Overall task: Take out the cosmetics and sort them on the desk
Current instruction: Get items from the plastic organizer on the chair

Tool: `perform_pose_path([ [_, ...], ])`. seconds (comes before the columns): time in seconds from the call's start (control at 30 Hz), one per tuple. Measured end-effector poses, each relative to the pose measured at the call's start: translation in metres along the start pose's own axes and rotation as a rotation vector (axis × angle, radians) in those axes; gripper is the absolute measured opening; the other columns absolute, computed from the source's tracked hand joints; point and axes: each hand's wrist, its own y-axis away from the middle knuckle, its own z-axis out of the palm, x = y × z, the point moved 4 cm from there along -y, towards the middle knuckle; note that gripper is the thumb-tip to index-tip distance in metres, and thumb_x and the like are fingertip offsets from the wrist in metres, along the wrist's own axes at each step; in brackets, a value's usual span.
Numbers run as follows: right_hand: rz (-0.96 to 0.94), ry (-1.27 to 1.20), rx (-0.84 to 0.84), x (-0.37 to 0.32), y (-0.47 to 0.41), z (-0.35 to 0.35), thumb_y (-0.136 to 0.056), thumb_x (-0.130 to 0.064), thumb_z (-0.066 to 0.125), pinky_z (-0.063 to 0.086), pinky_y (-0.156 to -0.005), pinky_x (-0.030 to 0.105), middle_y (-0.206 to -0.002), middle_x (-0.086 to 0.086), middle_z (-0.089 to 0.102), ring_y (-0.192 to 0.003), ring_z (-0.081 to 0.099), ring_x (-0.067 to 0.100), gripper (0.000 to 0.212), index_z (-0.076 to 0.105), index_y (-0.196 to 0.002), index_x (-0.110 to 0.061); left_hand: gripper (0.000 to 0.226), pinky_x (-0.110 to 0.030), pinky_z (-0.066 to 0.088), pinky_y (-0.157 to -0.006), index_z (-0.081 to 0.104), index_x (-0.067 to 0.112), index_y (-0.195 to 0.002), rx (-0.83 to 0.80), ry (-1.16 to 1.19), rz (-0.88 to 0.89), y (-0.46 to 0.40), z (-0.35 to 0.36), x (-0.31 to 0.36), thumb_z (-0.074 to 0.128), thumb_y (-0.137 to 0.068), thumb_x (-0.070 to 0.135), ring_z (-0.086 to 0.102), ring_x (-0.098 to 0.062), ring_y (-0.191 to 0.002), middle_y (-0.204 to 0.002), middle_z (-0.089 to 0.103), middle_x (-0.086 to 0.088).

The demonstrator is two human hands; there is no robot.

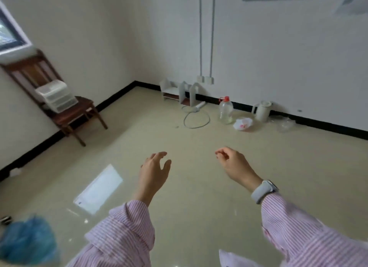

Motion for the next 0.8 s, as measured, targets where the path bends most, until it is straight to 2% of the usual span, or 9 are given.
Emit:
perform_pose_path([
  [0.13,-0.110,0.040,-0.204,-0.067,-0.030,0.106,-0.092,-0.017,0.048,0.037,-0.077,0.019,-0.108,0.006,0.067,-0.100,0.059,0.021,0.021,0.064,-0.105,-0.011,0.033,-0.035,0.042,-0.095,0.058,0.010,-0.121,0.081,-0.040,-0.179,0.005,-0.057,-0.098,0.057,-0.090,0.023,0.056,-0.024,-0.111,-0.122,0.060,-0.007],
  [0.2,-0.162,0.058,-0.294,-0.097,-0.046,0.150,-0.092,-0.017,0.048,0.038,-0.078,0.020,-0.109,0.007,0.067,-0.101,0.059,0.022,0.022,0.064,-0.106,-0.010,0.033,-0.036,0.042,-0.094,0.058,0.009,-0.121,0.119,-0.033,-0.266,0.004,-0.078,-0.139,0.058,-0.090,0.022,0.057,-0.025,-0.109,-0.121,0.060,-0.008],
  [0.4,-0.292,0.109,-0.467,-0.162,-0.114,0.264,-0.092,-0.017,0.047,0.035,-0.074,0.019,-0.107,0.006,0.067,-0.098,0.059,0.021,0.023,0.064,-0.106,-0.011,0.034,-0.038,0.041,-0.097,0.058,0.009,-0.121,0.198,-0.001,-0.445,-0.028,-0.108,-0.239,0.058,-0.090,0.021,0.055,-0.024,-0.111,-0.121,0.060,-0.009],
  [0.53,-0.340,0.118,-0.535,-0.196,-0.179,0.327,-0.093,-0.016,0.046,0.037,-0.077,0.022,-0.107,0.007,0.067,-0.096,0.058,0.020,0.023,0.063,-0.107,-0.009,0.034,-0.039,0.040,-0.099,0.056,0.010,-0.123,0.225,-0.025,-0.486,-0.087,-0.124,-0.292,0.055,-0.091,0.023,0.053,-0.022,-0.115,-0.123,0.059,-0.007],
  [0.8,-0.432,0.144,-0.603,-0.308,-0.360,0.445,-0.093,-0.016,0.045,0.041,-0.082,0.029,-0.108,0.007,0.066,-0.100,0.058,0.025,0.024,0.061,-0.110,-0.011,0.034,-0.040,0.037,-0.101,0.055,0.010,-0.124,0.298,-0.075,-0.558,-0.279,-0.203,-0.383,0.053,-0.092,0.022,0.050,-0.021,-0.118,-0.125,0.057,-0.006],
])
